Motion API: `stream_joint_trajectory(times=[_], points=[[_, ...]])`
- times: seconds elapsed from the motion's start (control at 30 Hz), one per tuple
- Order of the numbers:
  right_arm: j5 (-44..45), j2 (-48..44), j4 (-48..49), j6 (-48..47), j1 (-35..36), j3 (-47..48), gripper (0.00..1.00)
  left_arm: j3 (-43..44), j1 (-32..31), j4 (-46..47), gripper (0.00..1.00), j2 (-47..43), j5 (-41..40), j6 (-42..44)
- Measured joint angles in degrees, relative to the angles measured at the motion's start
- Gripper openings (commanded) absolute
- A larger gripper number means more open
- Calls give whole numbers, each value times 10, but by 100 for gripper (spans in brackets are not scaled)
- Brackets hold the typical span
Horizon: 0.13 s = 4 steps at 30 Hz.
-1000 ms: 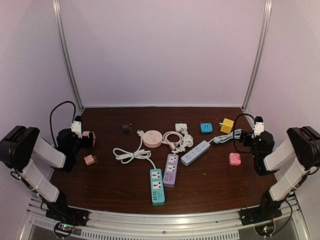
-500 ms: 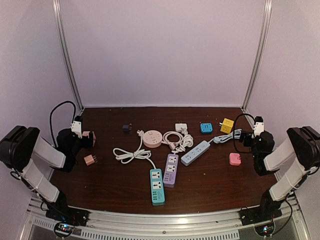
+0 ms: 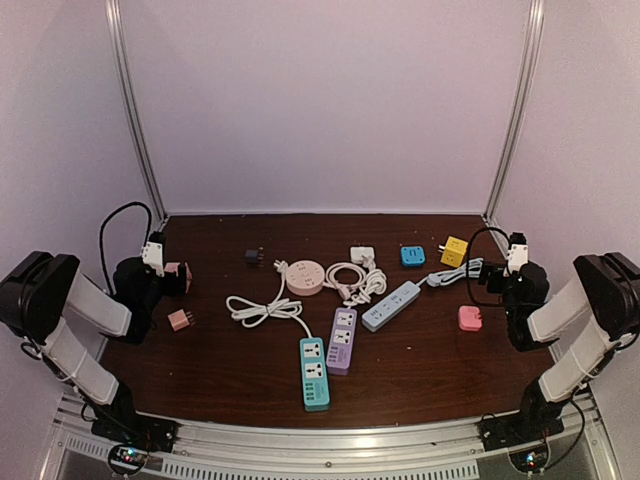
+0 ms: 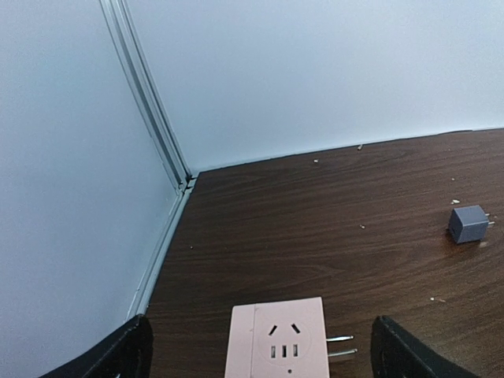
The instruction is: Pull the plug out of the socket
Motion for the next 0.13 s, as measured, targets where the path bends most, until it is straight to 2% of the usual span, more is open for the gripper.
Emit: stream_joint_trajectory(times=[0.13], points=[[0, 0, 0, 0, 0, 0, 100, 0, 0, 0, 98, 0, 0, 0]])
